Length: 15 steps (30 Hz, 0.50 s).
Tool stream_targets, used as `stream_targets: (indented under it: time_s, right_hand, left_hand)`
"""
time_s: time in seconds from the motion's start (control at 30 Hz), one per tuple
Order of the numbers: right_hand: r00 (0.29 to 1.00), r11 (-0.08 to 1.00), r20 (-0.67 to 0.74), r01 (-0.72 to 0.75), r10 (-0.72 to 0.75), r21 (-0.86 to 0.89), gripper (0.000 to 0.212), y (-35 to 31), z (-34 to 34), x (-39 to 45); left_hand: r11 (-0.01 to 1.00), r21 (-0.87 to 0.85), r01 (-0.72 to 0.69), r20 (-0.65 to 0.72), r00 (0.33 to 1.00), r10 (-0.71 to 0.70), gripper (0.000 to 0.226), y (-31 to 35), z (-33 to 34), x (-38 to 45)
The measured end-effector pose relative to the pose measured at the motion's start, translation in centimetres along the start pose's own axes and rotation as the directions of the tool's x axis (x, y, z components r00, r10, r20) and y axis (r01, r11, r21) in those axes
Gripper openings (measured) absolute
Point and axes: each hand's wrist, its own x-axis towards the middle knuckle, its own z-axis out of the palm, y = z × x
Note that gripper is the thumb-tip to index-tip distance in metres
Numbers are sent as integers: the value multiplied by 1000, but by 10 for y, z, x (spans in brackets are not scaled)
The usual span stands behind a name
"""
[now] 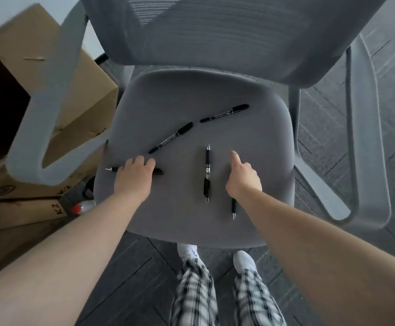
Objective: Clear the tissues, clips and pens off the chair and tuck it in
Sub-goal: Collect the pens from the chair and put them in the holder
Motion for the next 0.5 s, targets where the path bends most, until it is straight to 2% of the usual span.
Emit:
stream_targets:
  time_s: [0.1,0.17,0.23,0.3,0.33,0.43,0.5]
  right_hand:
    - [999,995,-46,25,-21,100,82,-12,-3,4]
    - [996,985,-79,48,-35,167,77,-22,-4,7]
    - [995,972,-96,34,-12,233,66,-31,-5,8]
    - [994,957,-108,16,16,291,44,-41,-6,10]
    - [994,954,-104,6,26,299,38,-46,-6,12]
    - [998,969,-38,-33,44,244,51,-56,-5,19]
    - [998,978,-8,-60,63,201,47,-58,-3,23]
  left_hand:
    - [999,3,-38,-60,997,38,26,0,-1,7]
    - [997,-66,-51,-125,991,43,21,1,-3,11]
    - [983,-171,-71,-186,982,39,20,4,-9,15]
    - [964,-250,-89,-218,975,33,21,10,-17,22]
    - [957,-276,-91,-225,974,28,21,13,-21,27]
    - [944,-309,-112,-240,970,36,20,19,-28,43]
    - [933,-332,-137,-246,968,54,17,23,-30,52]
